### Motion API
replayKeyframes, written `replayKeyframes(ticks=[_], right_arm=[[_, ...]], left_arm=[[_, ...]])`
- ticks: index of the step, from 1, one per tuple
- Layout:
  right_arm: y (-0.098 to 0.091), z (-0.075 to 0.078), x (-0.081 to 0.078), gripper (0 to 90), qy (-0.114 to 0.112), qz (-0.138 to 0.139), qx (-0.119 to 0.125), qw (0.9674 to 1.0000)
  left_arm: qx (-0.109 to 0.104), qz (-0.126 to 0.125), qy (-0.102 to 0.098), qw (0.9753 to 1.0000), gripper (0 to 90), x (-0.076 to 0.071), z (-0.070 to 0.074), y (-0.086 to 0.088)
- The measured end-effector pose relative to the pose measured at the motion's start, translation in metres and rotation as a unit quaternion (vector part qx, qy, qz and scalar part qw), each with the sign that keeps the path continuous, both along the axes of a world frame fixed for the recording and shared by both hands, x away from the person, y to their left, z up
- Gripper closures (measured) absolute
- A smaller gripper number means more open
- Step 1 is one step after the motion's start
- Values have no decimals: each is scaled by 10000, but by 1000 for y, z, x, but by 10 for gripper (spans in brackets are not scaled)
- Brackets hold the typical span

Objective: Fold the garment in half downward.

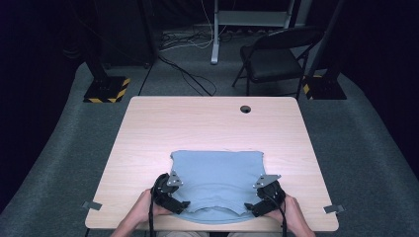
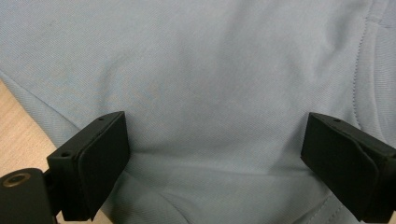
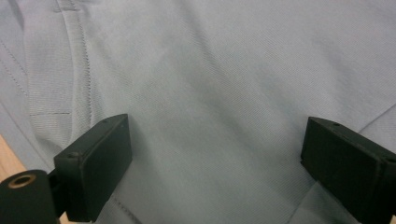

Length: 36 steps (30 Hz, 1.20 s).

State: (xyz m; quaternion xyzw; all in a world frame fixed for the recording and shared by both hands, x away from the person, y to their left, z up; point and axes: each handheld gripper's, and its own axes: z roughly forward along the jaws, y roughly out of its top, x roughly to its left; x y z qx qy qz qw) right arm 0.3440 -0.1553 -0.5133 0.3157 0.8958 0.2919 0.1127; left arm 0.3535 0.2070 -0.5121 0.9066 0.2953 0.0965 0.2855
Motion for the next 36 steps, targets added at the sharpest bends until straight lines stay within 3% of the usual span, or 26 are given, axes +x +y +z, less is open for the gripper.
replayKeyframes(ticks=[5,10,13,16,17,19,23,25,30,36], right_arm=[[-6,-1,-4,75,-44,-20,59,10000],[-10,-1,-5,75,-43,147,70,9999],[-11,1,-3,74,-23,122,98,9999],[-15,6,0,52,-64,-175,472,9987],[-14,8,1,35,-50,-269,552,9981],[-10,8,3,16,-2,-345,599,9976],[4,-1,2,0,184,-245,364,9989],[7,-3,-1,0,32,-159,158,9997],[2,-4,-1,0,4,79,45,10000],[-4,-4,-1,0,-14,272,130,9995]], left_arm=[[-47,-145,-40,9999,73,-1,-1,4],[-174,-285,1,9994,72,1,-1,9],[-335,-88,146,9993,64,7,3,13],[-526,282,63,9982,63,10,10,11],[-463,385,33,9982,59,10,10,7],[-355,338,78,9988,55,9,8,-1],[30,205,64,9998,17,7,-1,-12],[14,140,89,9999,4,7,-2,-10],[-96,-170,33,9998,0,7,-4,-2],[-343,-286,89,9990,0,9,-4,5]])
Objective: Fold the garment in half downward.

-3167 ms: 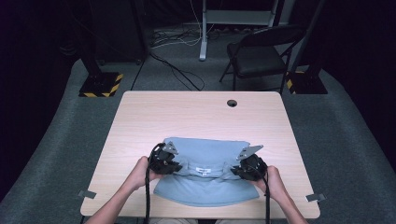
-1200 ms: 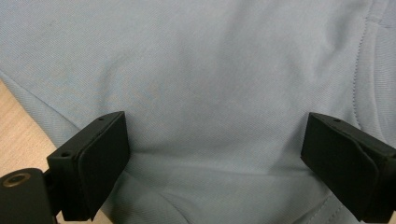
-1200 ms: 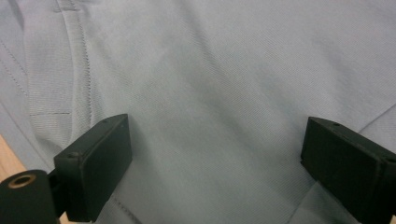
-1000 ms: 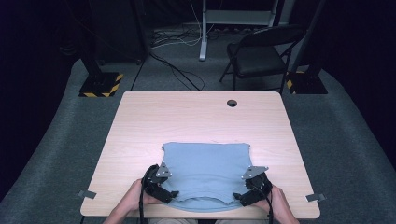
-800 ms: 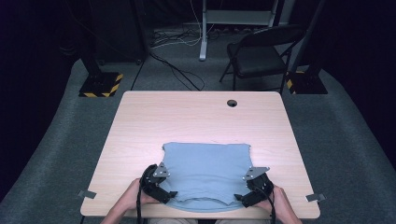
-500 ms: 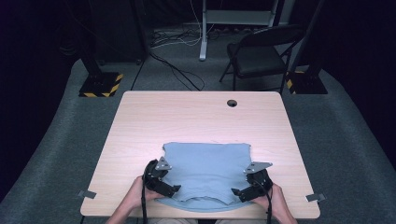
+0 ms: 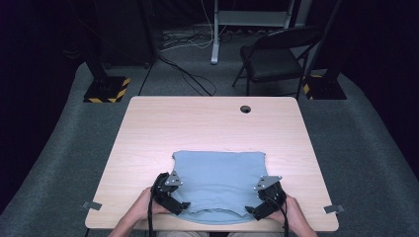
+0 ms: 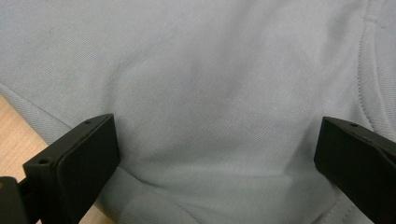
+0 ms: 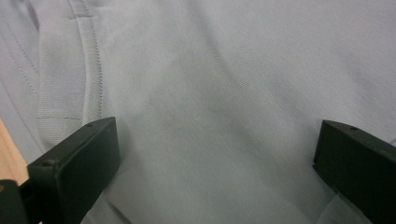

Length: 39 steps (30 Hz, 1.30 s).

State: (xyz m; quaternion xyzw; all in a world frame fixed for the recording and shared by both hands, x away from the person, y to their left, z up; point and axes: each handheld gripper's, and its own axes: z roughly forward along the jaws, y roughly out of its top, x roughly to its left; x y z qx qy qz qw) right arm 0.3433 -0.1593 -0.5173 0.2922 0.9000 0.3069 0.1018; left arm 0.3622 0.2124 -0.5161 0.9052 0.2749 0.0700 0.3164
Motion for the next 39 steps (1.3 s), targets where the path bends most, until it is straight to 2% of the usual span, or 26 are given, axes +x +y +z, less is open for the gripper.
replayKeyframes(ticks=[1,3,5,6,7,8,9,10,12,14,17,19,22,25,27,30,33,35,39], right_arm=[[-2,0,0,0,-35,-42,93,9999],[-8,2,1,0,-237,-320,389,9984],[-12,5,4,0,-379,-497,654,9959],[-12,7,6,0,-396,-515,676,9956],[-12,7,6,0,-396,-515,676,9956],[-9,4,12,0,-326,-567,542,9964],[-8,0,14,0,-202,-578,456,9971],[-7,-3,16,0,-175,-621,357,9973],[-5,-4,15,0,-241,-632,264,9974],[-5,-1,14,0,-312,-649,259,9971],[-4,5,20,0,-405,-703,320,9962],[-1,5,25,0,-435,-722,272,9961],[1,-1,32,0,-364,-744,186,9964],[-1,-4,34,0,-278,-790,266,9961],[-2,-4,35,0,-284,-801,264,9960],[-4,-1,31,0,-467,-918,286,9943],[-9,3,24,0,-457,-1018,350,9931],[-13,4,19,0,-392,-1074,372,9927],[-21,0,12,0,-342,-1265,238,9911]], left_arm=[[-78,43,38,10000,0,1,1,2],[-315,282,-6,9991,0,5,4,6],[-542,541,-99,9970,0,9,6,9],[-542,541,-99,9970,0,9,6,9],[-513,647,19,9966,0,14,3,9],[-463,658,69,9967,0,16,1,7],[-366,662,77,9971,0,17,-1,5],[-322,659,50,9973,0,16,-1,4],[-301,625,-35,9976,0,16,3,3],[-385,679,-151,9968,0,18,8,2],[-510,700,-159,9961,0,27,13,-3],[-371,673,-189,9969,0,32,12,-8],[-220,628,-102,9977,0,40,6,-12],[-230,645,-70,9976,0,43,3,-11],[-207,664,-103,9975,0,43,4,-12],[-405,931,-225,9946,1,37,8,-9],[-494,1106,-299,9922,1,27,11,-6],[-384,1185,-314,9917,1,21,11,-6],[-91,1271,-308,9914,1,17,5,-7]])
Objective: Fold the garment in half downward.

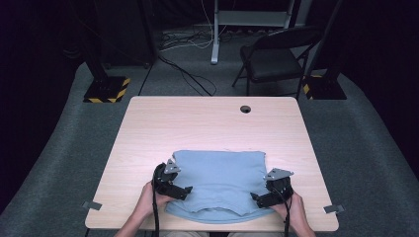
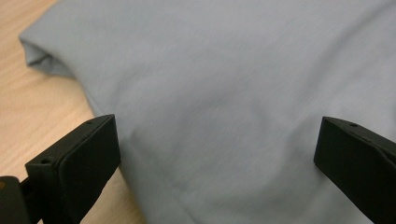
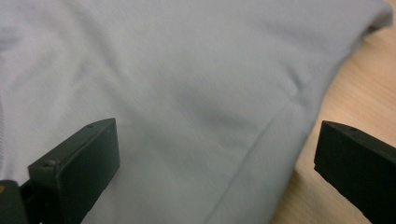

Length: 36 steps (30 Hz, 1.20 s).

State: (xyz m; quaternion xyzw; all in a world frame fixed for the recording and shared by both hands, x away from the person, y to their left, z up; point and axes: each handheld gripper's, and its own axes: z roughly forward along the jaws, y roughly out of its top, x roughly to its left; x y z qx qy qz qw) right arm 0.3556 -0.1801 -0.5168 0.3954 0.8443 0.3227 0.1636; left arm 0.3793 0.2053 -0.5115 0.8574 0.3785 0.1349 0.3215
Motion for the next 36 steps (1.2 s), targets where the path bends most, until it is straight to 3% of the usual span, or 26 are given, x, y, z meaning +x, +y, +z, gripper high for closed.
replayKeyframes(ticks=[3,23,36], right_arm=[[-2,-5,0,0,69,-51,-15,10000],[-2,-7,14,0,-66,-95,67,9999],[-2,-8,31,0,-120,-43,142,9998]], left_arm=[[109,73,148,9998,0,2,-8,0],[136,193,142,9996,0,23,-8,0],[130,297,138,9994,0,31,-8,0]])
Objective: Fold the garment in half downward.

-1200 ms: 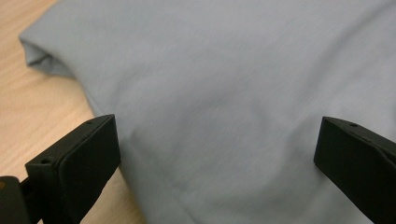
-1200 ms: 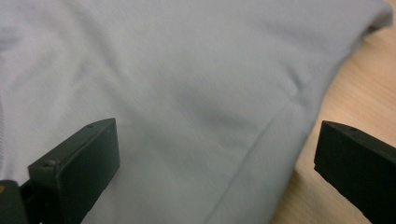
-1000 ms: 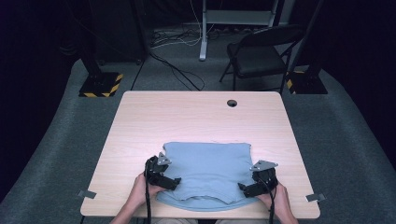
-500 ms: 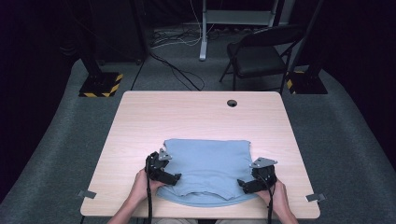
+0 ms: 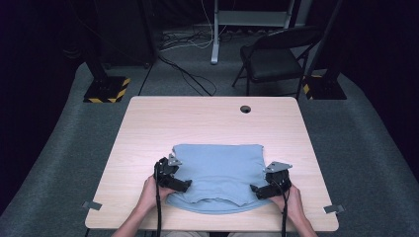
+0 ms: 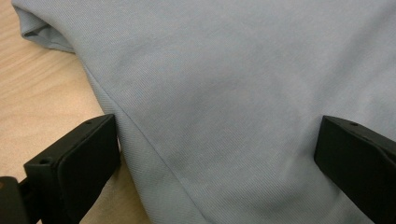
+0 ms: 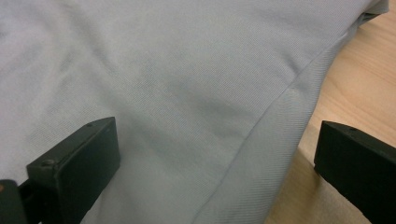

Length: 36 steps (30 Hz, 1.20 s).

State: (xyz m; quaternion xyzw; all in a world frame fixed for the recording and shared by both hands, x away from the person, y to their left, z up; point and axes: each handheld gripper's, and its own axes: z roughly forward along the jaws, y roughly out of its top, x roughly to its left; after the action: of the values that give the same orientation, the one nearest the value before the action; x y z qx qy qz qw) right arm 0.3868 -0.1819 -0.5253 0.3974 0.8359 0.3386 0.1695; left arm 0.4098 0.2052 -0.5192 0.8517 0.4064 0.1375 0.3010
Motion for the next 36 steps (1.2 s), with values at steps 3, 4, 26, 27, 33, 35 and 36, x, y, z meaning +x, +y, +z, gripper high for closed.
replayKeyframes(ticks=[3,4,26,27,33,35,36], right_arm=[[0,0,5,0,-12,6,16,10000],[0,-1,6,0,-15,15,27,10000],[-2,-2,6,0,-24,-85,90,9999],[-2,-2,6,0,-24,-82,87,9999],[-2,-1,6,0,-21,-84,101,9999],[-3,-1,4,0,-28,-124,172,9998],[-4,0,3,0,-26,-138,263,9996]], left_arm=[[-9,17,-11,10000,0,2,0,0],[-15,14,-14,10000,0,2,0,0],[-58,14,17,10000,2,7,0,1],[-50,16,15,10000,2,7,0,1],[-9,48,-17,10000,2,6,3,1],[-27,129,-117,9998,3,3,9,3],[-70,170,-166,9997,3,1,11,5]])
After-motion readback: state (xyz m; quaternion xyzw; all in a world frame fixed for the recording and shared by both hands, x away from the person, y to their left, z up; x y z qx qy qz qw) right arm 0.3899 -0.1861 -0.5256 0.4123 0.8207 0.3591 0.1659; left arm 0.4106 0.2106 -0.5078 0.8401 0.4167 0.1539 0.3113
